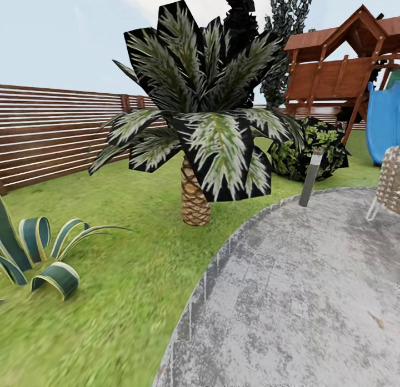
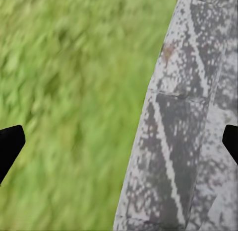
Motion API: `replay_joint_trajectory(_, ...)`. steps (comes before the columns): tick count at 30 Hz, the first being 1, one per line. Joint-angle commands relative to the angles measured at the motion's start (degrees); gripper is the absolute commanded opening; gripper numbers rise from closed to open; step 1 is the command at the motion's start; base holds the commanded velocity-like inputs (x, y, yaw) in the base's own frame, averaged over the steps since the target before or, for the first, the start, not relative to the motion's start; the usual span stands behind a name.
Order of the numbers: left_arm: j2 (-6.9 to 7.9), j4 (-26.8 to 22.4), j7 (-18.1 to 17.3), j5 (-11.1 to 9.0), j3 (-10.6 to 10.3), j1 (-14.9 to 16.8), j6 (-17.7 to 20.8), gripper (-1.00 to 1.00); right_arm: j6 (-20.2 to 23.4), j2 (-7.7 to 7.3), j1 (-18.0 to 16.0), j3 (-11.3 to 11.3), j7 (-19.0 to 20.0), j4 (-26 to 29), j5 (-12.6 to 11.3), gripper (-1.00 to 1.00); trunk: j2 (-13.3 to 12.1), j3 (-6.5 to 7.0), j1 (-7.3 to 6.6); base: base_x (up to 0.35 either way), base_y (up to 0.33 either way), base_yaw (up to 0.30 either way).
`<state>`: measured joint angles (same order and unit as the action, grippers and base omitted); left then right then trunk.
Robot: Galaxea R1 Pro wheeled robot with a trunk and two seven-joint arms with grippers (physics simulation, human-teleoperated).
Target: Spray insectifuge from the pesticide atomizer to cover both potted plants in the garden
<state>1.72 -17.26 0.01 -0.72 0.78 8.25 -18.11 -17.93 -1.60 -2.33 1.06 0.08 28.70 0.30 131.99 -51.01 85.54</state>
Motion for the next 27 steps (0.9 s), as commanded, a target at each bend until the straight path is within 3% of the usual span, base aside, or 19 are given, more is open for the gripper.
replay_joint_trajectory(1,0.00,0.0,-0.1,-0.1,0.1,0.0,-0.2,1.00,-0.2,0.01,0.0,0.1,0.0,0.0,0.0,1.00,0.0,-0.05,-0.02,-0.054,0.207,-0.300)
replay_joint_trajectory(14,0.03,0.1,-0.2,0.4,0.0,0.0,-0.2,1.00,-0.2,0.07,0.0,-0.1,0.0,0.2,-0.1,1.00,0.0,-0.05,-0.02,-0.011,0.278,-0.300)
replay_joint_trajectory(27,1.37,1.5,0.2,0.0,0.2,0.0,-0.2,1.00,-0.3,0.17,0.0,-0.2,0.1,0.2,-0.2,1.00,0.0,-0.05,-0.02,0.004,0.025,-0.300)
